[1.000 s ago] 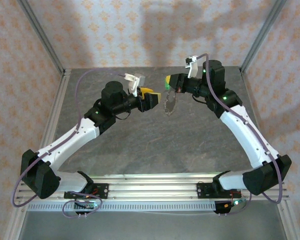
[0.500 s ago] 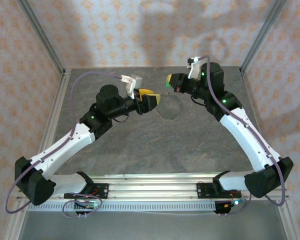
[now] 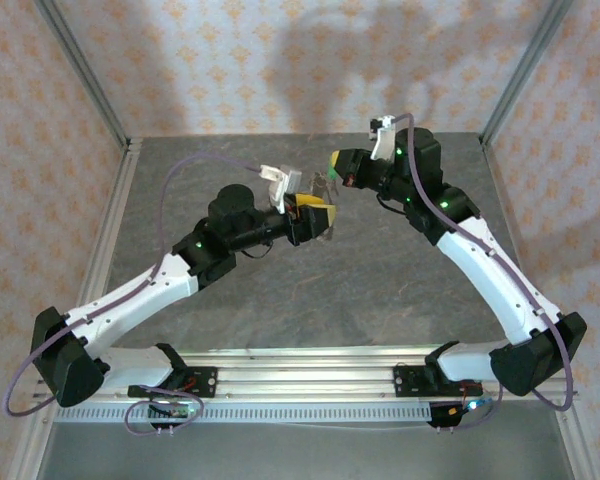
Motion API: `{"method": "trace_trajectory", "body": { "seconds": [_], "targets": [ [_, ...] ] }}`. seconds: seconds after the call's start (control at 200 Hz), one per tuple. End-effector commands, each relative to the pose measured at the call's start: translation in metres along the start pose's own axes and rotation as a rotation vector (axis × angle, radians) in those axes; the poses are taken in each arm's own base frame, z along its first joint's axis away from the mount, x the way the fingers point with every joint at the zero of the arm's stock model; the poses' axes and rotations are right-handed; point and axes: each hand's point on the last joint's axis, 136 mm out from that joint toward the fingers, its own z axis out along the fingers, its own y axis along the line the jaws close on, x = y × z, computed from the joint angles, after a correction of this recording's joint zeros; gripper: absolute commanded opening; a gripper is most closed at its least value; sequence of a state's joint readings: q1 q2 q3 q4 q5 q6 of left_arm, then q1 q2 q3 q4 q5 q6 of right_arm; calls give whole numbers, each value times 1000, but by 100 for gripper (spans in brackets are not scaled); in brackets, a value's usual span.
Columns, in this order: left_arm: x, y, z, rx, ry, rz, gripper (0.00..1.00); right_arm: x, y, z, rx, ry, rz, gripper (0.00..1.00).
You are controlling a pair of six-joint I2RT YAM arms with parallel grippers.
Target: Put the keys on the keyring
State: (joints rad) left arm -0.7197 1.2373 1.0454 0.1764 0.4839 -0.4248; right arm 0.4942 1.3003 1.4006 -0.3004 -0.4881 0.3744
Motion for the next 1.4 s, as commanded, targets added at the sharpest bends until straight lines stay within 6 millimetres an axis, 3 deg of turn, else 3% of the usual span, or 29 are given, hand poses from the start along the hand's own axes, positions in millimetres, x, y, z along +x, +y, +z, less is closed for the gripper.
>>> {"method": "trace_trajectory", "body": {
  "seconds": [0.0,0.195,0.45,0.831,1.211,1.396],
  "targets": [
    [-5,24,-1,-131,-59,34,51,-19,23,-19,-40,-67,-20,0],
    [-9,46,-6,-256,-75,119,51,-20,31,-25,-55,-72,-30,0],
    [-16,55,-8,-234,-69,152,49,-22,37,-33,-68,-83,-36,0],
    [-8,33,16,-33,34,150,46,-24,45,-36,-91,-88,-38,0],
    [-17,28,23,-13,18,165,46,-23,47,-39,-98,-89,-39,0],
    [-20,28,24,-11,12,167,35,-22,47,-39,-98,-87,-38,0]
  ]
}}
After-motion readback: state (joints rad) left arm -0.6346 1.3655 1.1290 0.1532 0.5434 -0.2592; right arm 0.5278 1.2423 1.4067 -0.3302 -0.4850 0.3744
